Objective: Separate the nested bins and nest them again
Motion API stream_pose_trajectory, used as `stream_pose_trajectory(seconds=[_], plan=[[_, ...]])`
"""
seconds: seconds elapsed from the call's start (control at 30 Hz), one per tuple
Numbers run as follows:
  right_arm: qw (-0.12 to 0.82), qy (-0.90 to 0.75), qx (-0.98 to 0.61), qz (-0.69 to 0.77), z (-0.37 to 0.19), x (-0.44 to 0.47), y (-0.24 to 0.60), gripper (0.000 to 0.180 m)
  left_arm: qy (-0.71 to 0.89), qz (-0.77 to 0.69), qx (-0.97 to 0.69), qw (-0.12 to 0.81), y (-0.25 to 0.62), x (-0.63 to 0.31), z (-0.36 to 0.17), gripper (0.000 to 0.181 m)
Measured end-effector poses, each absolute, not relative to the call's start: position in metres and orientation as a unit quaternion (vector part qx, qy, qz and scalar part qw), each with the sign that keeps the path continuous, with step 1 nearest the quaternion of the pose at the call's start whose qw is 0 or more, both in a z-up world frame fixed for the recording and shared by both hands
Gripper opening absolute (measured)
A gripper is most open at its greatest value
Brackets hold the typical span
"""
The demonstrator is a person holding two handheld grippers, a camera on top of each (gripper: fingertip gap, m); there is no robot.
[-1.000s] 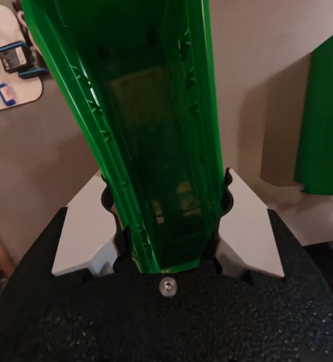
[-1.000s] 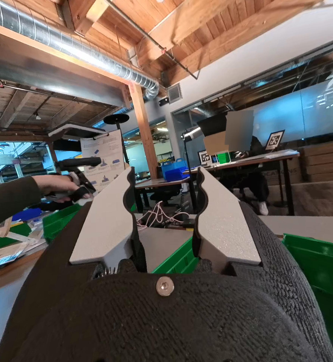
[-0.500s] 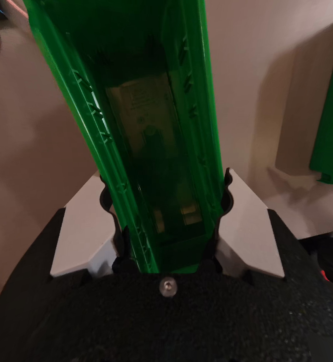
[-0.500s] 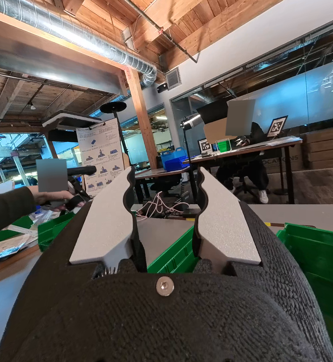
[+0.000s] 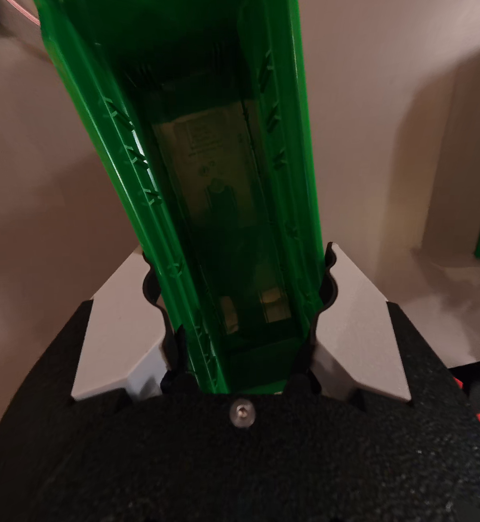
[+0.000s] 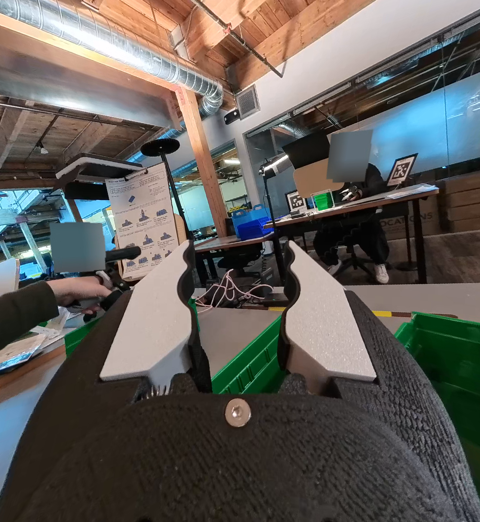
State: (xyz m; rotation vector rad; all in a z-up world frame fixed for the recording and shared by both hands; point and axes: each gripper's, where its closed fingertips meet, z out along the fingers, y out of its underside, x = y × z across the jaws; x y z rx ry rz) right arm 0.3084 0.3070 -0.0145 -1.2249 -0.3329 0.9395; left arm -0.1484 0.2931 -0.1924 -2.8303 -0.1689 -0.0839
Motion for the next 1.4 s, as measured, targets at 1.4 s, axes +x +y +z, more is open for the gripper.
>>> stream_pose_trajectory(seconds=[1.4], plan=[[0.682,-0.139,-0.577,0.426,-0.026,0.311,0.318,0.066,-0.038,0.019,-0.957,0.286,0.33,-0.118,-0.156,0.159]])
